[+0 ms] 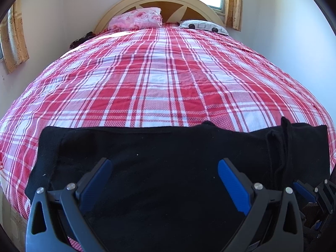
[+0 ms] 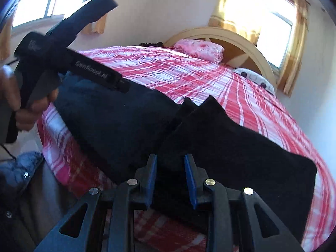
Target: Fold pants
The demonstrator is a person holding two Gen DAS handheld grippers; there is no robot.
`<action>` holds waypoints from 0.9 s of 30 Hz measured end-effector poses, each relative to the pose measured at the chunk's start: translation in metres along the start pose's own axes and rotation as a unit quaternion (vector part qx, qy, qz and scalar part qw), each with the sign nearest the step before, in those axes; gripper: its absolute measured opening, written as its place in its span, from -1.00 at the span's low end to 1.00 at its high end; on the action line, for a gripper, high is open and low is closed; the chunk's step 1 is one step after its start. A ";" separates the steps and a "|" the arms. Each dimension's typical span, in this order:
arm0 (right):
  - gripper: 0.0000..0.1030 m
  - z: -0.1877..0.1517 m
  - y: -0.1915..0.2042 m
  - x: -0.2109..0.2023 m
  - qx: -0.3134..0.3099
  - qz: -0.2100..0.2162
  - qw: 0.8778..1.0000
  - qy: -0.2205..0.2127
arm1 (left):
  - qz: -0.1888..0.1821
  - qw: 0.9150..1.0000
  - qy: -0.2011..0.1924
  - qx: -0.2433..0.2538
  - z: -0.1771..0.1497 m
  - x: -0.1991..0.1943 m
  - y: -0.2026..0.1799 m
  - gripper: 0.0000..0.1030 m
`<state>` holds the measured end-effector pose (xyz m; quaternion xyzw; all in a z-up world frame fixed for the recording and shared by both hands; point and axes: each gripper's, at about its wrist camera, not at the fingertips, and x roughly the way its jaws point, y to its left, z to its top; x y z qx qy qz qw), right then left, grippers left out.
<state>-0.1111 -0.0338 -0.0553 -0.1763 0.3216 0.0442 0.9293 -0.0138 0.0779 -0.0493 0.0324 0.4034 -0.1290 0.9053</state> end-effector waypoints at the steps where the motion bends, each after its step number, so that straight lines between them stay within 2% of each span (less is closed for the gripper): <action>1: -0.44 0.000 0.000 0.000 -0.004 0.001 1.000 0.001 | -0.001 1.000 0.001 -0.002 0.000 0.000 0.001 1.00; 4: -0.43 -0.003 -0.001 -0.003 -0.019 0.016 1.000 0.002 | 0.001 1.000 0.001 0.001 0.000 -0.002 0.001 1.00; 7: -0.43 -0.005 -0.013 -0.008 0.000 0.046 0.999 0.009 | 0.003 1.000 -0.004 0.003 0.001 -0.004 0.001 1.00; 9: -0.43 -0.007 -0.017 -0.005 -0.010 0.057 0.998 0.014 | 0.001 1.000 -0.002 0.000 0.001 -0.004 0.001 1.00; 11: -0.42 -0.008 -0.013 -0.006 -0.038 0.049 0.998 0.012 | 0.002 1.000 -0.001 0.000 0.000 -0.004 0.001 1.00; 14: -0.42 -0.006 -0.006 0.000 -0.072 -0.003 0.997 0.008 | 0.001 1.000 0.001 -0.001 0.000 -0.005 0.001 1.00; 17: -0.42 0.001 0.000 0.006 -0.089 -0.023 0.996 -0.003 | 0.002 1.000 -0.001 -0.001 0.001 -0.007 0.001 1.00; 18: -0.52 0.004 -0.001 0.008 -0.080 -0.023 0.997 -0.004 | 0.003 1.000 -0.004 0.000 0.001 -0.009 0.001 1.00; 19: -0.76 0.007 -0.005 0.010 -0.058 -0.009 0.998 0.000 | 0.004 1.000 -0.006 0.000 0.002 -0.010 0.001 1.00; 23: -0.86 0.015 -0.027 0.005 0.026 0.032 0.999 0.003 | 0.005 1.000 -0.007 -0.007 0.003 -0.010 0.005 1.00; 25: -0.86 0.018 -0.038 -0.004 0.066 0.064 0.996 -0.013 | 0.002 1.000 -0.003 -0.012 0.003 -0.008 0.006 1.00; 27: -0.86 0.022 -0.036 -0.015 0.071 0.092 0.993 -0.033 | -0.003 1.000 0.001 -0.016 0.003 -0.007 0.006 1.00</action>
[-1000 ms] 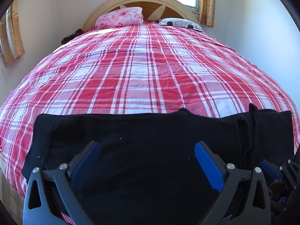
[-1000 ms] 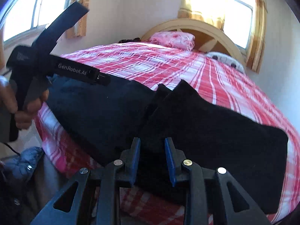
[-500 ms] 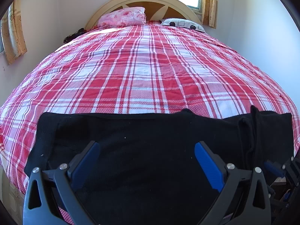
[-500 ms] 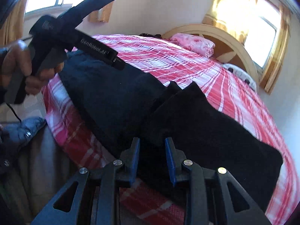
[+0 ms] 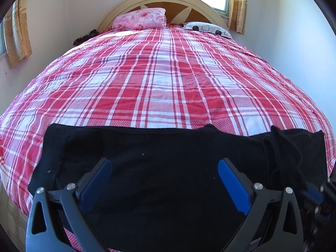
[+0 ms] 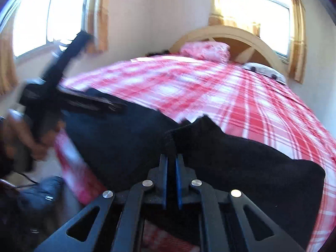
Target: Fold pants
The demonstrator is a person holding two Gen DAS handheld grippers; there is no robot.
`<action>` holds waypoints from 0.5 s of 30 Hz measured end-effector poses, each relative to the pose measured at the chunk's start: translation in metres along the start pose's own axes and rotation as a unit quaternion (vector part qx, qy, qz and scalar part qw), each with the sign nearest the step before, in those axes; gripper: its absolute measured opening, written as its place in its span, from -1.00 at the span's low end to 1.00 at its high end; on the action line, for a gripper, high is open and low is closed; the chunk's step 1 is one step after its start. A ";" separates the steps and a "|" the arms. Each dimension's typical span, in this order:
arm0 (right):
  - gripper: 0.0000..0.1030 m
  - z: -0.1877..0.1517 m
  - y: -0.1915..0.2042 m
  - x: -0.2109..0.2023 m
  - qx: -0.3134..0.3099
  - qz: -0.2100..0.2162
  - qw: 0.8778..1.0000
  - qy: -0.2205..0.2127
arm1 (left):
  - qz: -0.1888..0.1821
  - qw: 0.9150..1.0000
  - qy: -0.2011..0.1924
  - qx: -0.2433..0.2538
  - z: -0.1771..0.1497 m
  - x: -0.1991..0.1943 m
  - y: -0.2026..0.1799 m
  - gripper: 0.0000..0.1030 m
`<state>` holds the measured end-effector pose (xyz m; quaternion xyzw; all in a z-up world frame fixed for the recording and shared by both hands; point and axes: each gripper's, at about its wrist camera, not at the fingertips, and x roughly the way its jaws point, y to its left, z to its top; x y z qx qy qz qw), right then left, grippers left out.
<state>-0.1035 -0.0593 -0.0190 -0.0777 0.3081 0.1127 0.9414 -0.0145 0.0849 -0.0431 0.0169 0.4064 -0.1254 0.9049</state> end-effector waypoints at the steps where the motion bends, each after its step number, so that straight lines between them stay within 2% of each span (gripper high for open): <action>1: -0.86 0.000 0.008 -0.001 -0.016 0.007 1.000 -0.001 | -0.001 1.000 0.001 0.001 0.000 0.000 -0.001 1.00; 3: -0.85 -0.007 0.021 0.006 -0.051 0.000 0.999 0.011 | -0.001 1.000 -0.003 0.009 -0.001 -0.002 -0.005 1.00; 5: -0.79 -0.017 0.027 0.022 -0.065 0.011 0.997 0.037 | 0.002 1.000 -0.009 0.019 -0.001 -0.005 -0.010 1.00; 6: -0.77 -0.023 0.029 0.023 -0.069 0.009 0.997 0.023 | 0.003 1.000 -0.013 0.024 0.000 -0.007 -0.013 1.00; 8: -0.51 -0.027 0.029 0.023 -0.071 0.013 0.997 0.010 | -0.001 0.999 -0.021 0.036 0.003 -0.010 -0.019 1.00; 9: -0.11 -0.025 0.027 0.022 -0.059 0.027 0.998 0.014 | -0.004 0.999 -0.025 0.041 0.005 -0.013 -0.023 1.00; 10: 0.12 -0.024 0.026 0.021 -0.049 0.035 0.998 0.017 | -0.009 0.998 -0.034 0.048 0.008 -0.017 -0.028 1.00; 11: 0.13 -0.022 0.025 0.016 -0.036 0.043 0.998 0.013 | -0.015 0.998 -0.042 0.054 0.011 -0.021 -0.034 1.00; 15: 0.13 -0.003 0.004 -0.024 0.037 0.089 0.994 -0.052 | -0.047 0.993 -0.070 0.077 0.023 -0.035 -0.057 1.00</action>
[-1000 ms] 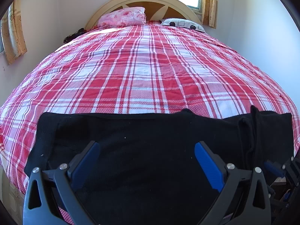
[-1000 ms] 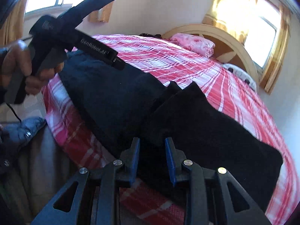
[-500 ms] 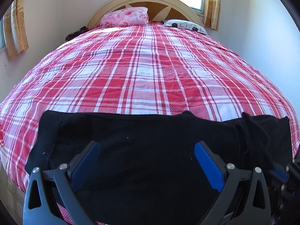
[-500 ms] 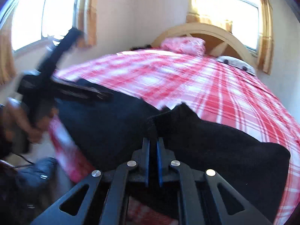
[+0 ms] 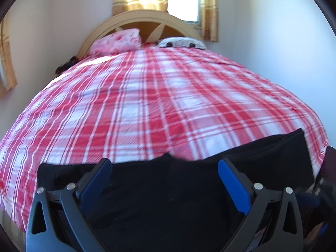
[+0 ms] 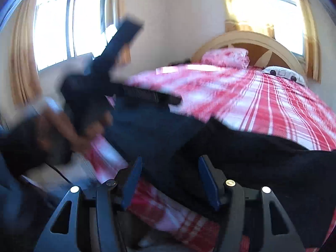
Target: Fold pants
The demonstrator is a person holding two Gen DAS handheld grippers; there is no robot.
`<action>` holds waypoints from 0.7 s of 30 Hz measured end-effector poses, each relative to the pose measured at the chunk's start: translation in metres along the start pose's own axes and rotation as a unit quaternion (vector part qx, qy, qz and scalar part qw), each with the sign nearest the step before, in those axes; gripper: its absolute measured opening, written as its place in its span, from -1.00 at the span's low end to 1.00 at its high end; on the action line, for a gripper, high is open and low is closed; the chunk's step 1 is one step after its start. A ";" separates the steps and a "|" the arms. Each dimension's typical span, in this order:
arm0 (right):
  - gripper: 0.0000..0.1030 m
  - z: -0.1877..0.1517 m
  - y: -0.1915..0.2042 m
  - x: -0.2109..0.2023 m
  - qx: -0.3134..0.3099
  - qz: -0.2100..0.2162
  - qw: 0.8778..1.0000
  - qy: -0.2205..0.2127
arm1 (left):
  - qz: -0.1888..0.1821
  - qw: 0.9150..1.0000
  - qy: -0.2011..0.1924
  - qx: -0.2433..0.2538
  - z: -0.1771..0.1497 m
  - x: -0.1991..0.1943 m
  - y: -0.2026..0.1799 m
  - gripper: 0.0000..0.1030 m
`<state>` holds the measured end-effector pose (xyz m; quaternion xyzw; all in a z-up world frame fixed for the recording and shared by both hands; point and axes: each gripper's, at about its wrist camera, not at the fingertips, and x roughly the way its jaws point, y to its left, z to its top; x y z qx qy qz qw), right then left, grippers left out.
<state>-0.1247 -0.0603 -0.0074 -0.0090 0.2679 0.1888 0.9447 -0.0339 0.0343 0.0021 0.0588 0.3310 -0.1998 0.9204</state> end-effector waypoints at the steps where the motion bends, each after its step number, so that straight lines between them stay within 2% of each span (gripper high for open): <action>1: 0.13 0.008 -0.009 -0.019 0.015 -0.017 0.999 -0.032 | -0.012 1.000 -0.007 0.007 0.005 -0.002 -0.009 1.00; 2: 0.13 0.011 -0.016 -0.029 0.023 -0.040 0.998 -0.049 | -0.021 1.000 -0.008 0.010 0.007 -0.003 -0.015 1.00; 3: 0.13 0.016 -0.034 -0.044 0.041 -0.091 0.993 -0.063 | -0.041 0.999 -0.008 0.018 0.009 -0.002 -0.027 1.00; 4: 0.09 0.018 -0.048 -0.051 0.056 -0.119 0.989 -0.060 | -0.051 0.998 -0.007 0.026 0.010 -0.001 -0.035 1.00; 5: -0.03 0.019 -0.068 -0.056 0.081 -0.150 0.984 -0.047 | -0.058 0.998 -0.007 0.035 0.011 0.000 -0.044 1.00; 6: -0.39 0.018 -0.091 -0.060 0.116 -0.175 0.977 -0.031 | -0.065 0.997 -0.008 0.045 0.011 0.002 -0.058 1.00; 7: -0.52 0.016 -0.106 -0.062 0.141 -0.184 0.972 -0.023 | -0.073 0.996 -0.006 0.051 0.010 0.003 -0.068 1.00; 8: -0.52 0.014 -0.120 -0.061 0.159 -0.197 0.967 -0.013 | -0.087 0.994 0.001 0.061 0.007 0.007 -0.080 1.00; 10: -0.52 0.010 -0.144 -0.050 0.173 -0.240 0.955 0.013 | -0.079 0.994 0.019 0.074 0.001 0.017 -0.095 1.00; 12: -0.52 0.001 -0.163 -0.040 0.191 -0.258 0.947 0.029 | -0.055 0.994 0.043 0.081 -0.010 0.033 -0.104 1.00; 14: -0.53 -0.017 -0.188 -0.031 0.234 -0.270 0.932 0.062 | -0.019 0.993 0.084 0.081 -0.025 0.052 -0.100 1.00; 15: -0.53 -0.026 -0.200 -0.035 0.275 -0.250 0.928 0.026 | -0.011 0.992 0.102 0.074 -0.033 0.059 -0.093 1.00; 17: -0.53 -0.030 -0.209 -0.040 0.304 -0.233 0.924 0.008 | -0.053 0.993 0.108 0.018 -0.045 0.056 -0.068 1.00; 18: -0.53 -0.030 -0.208 -0.041 0.302 -0.235 0.924 0.008 | -0.057 0.992 0.115 0.006 -0.048 0.055 -0.059 1.00; 21: -0.53 -0.027 -0.202 -0.042 0.276 -0.243 0.930 0.011 | -0.054 0.992 0.116 0.011 -0.052 0.044 -0.046 1.00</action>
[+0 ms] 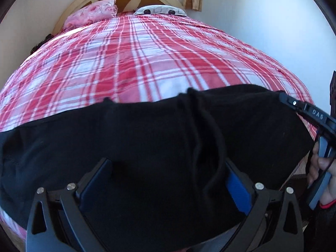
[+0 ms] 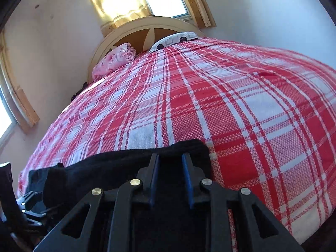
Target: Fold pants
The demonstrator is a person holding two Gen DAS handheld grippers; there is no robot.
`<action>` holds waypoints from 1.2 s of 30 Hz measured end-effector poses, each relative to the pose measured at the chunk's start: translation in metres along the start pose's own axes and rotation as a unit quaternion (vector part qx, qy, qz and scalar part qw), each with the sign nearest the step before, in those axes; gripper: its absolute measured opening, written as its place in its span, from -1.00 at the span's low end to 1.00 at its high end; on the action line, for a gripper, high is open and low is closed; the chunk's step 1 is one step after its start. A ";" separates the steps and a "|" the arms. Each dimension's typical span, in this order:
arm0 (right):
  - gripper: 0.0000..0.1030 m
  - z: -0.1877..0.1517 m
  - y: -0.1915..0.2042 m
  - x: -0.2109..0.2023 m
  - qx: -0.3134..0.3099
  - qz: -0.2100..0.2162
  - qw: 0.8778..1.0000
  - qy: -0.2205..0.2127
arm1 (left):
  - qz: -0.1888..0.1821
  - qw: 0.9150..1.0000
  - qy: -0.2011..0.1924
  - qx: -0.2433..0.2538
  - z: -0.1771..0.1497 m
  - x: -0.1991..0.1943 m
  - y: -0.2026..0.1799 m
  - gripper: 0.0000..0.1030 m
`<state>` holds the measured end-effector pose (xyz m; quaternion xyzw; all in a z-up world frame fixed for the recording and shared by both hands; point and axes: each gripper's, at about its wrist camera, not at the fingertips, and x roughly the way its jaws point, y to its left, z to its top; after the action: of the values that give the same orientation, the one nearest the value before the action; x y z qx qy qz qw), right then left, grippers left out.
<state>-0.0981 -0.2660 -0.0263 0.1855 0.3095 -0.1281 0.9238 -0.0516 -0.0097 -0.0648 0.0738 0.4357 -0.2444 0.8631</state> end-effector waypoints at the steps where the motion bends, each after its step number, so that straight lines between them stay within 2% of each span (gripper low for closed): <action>1: -0.52 0.001 0.000 -0.004 0.003 0.003 1.000 -0.004 | 0.004 1.000 -0.003 -0.001 -0.002 -0.008 0.006 1.00; 4: -0.52 -0.002 0.005 -0.027 0.038 0.008 0.999 -0.037 | 0.044 0.999 -0.031 -0.003 -0.010 -0.032 0.025 1.00; 6: -0.52 -0.009 0.021 -0.049 0.010 0.024 0.996 -0.080 | 0.055 0.997 -0.055 -0.014 -0.013 -0.045 0.040 1.00; 8: -0.52 -0.019 0.052 -0.059 -0.045 0.046 0.994 -0.091 | 0.057 0.995 -0.069 -0.038 -0.012 -0.052 0.055 1.00; 10: -0.52 -0.028 0.079 -0.056 -0.086 0.085 0.990 -0.077 | 0.074 0.994 -0.064 -0.049 -0.010 -0.049 0.063 1.00; 11: -0.52 -0.035 0.102 -0.048 -0.120 0.110 0.985 -0.055 | 0.090 0.993 -0.059 -0.052 -0.009 -0.047 0.067 1.00; 15: -0.52 -0.057 0.162 -0.025 -0.196 0.157 0.968 -0.026 | 0.159 0.983 -0.030 -0.083 -0.015 -0.039 0.099 1.00; 17: -0.52 -0.069 0.181 -0.013 -0.210 0.167 0.963 -0.006 | 0.180 0.977 -0.021 -0.112 -0.021 -0.041 0.122 1.00; 19: -0.49 -0.085 0.200 0.012 -0.230 0.164 0.958 0.042 | 0.202 0.970 -0.012 -0.138 -0.028 -0.044 0.146 1.00; 20: -0.48 -0.090 0.203 0.015 -0.238 0.156 0.958 0.034 | 0.220 0.964 -0.006 -0.149 -0.032 -0.047 0.157 1.00; 21: -0.35 -0.092 0.207 0.013 -0.243 0.150 0.958 0.018 | 0.241 0.958 -0.003 -0.156 -0.036 -0.049 0.167 1.00; 22: -0.15 -0.093 0.210 0.015 -0.244 0.150 0.958 0.021 | 0.255 0.953 -0.001 -0.160 -0.038 -0.051 0.174 1.00; 24: 0.09 -0.097 0.216 0.013 -0.252 0.160 0.954 0.025 | 0.277 0.944 0.003 -0.178 -0.044 -0.055 0.191 1.00; 27: 0.20 -0.105 0.228 0.012 -0.278 0.143 0.950 0.020 | 0.271 0.941 0.007 -0.203 -0.050 -0.053 0.208 1.00; 32: 0.23 -0.105 0.232 0.011 -0.277 0.132 0.952 0.015 | 0.233 0.944 -0.003 -0.234 -0.058 -0.051 0.220 1.00; 36: 0.23 -0.103 0.229 0.011 -0.267 0.137 0.954 0.018 | 0.166 0.946 -0.008 -0.278 -0.063 -0.056 0.235 1.00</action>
<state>-0.0628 -0.0181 -0.0484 -0.0251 0.3204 0.0901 0.9426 -0.0106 0.2365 -0.0791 -0.0998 0.4607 0.0329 0.8813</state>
